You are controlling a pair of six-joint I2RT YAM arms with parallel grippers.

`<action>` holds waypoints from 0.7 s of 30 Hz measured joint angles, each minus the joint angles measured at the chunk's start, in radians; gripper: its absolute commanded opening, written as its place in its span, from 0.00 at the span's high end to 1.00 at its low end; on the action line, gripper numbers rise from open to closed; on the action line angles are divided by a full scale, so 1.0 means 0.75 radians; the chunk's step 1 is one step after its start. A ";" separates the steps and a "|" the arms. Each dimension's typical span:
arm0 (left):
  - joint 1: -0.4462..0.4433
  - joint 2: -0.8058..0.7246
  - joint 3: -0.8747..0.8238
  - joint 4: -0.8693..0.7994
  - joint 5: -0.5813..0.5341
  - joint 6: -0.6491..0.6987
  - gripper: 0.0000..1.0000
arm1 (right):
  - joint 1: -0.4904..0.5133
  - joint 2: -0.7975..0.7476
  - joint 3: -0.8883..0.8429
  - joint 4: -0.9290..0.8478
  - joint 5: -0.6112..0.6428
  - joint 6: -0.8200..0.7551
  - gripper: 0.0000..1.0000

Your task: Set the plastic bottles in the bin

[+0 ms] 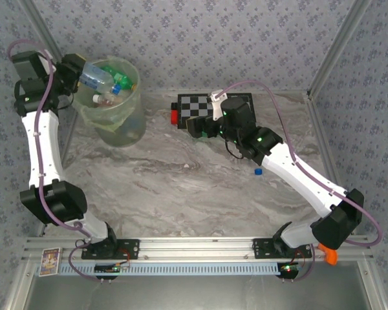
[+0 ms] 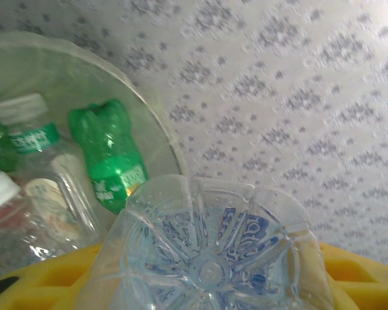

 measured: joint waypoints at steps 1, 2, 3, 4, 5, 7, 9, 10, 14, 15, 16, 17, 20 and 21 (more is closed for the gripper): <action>0.008 0.005 -0.001 -0.001 -0.011 -0.018 0.47 | 0.000 0.000 -0.001 0.001 0.000 0.003 0.00; 0.012 0.010 -0.001 0.000 -0.019 -0.031 0.47 | -0.002 0.000 -0.001 0.002 0.001 0.004 0.00; 0.014 0.019 -0.001 -0.001 -0.027 -0.046 0.48 | -0.002 0.000 -0.001 0.003 0.000 0.004 0.00; 0.015 0.032 0.000 -0.002 -0.037 -0.061 0.47 | -0.002 0.000 -0.001 0.005 0.001 0.004 0.00; 0.015 0.045 0.000 -0.004 -0.045 -0.074 0.47 | -0.002 0.000 -0.001 0.006 0.001 0.004 0.00; 0.015 0.088 0.003 -0.018 -0.063 -0.108 0.45 | -0.002 0.000 -0.001 0.006 0.005 0.004 0.00; 0.015 0.138 0.017 -0.045 -0.079 -0.133 0.44 | -0.002 0.000 -0.001 0.005 0.012 0.004 0.00; 0.015 0.169 0.028 -0.057 -0.087 -0.145 0.43 | -0.003 0.000 -0.001 0.005 0.015 0.004 0.00; 0.015 0.260 0.073 -0.106 -0.106 -0.173 0.42 | -0.003 0.000 -0.001 0.005 0.030 0.004 0.00; 0.015 0.281 0.096 -0.122 -0.112 -0.177 0.42 | -0.003 0.000 -0.001 0.004 0.032 0.004 0.00; 0.013 0.296 0.114 -0.133 -0.117 -0.177 0.41 | -0.004 0.000 -0.001 0.004 0.035 0.004 0.00; 0.012 0.306 0.132 -0.142 -0.122 -0.178 0.41 | -0.004 0.000 -0.001 0.003 0.035 0.004 0.00; 0.005 0.328 0.196 -0.166 -0.132 -0.177 0.40 | -0.006 0.000 -0.001 -0.004 0.035 0.004 0.00; -0.002 0.336 0.219 -0.170 -0.132 -0.177 0.38 | -0.006 0.000 -0.001 -0.006 0.035 0.004 0.00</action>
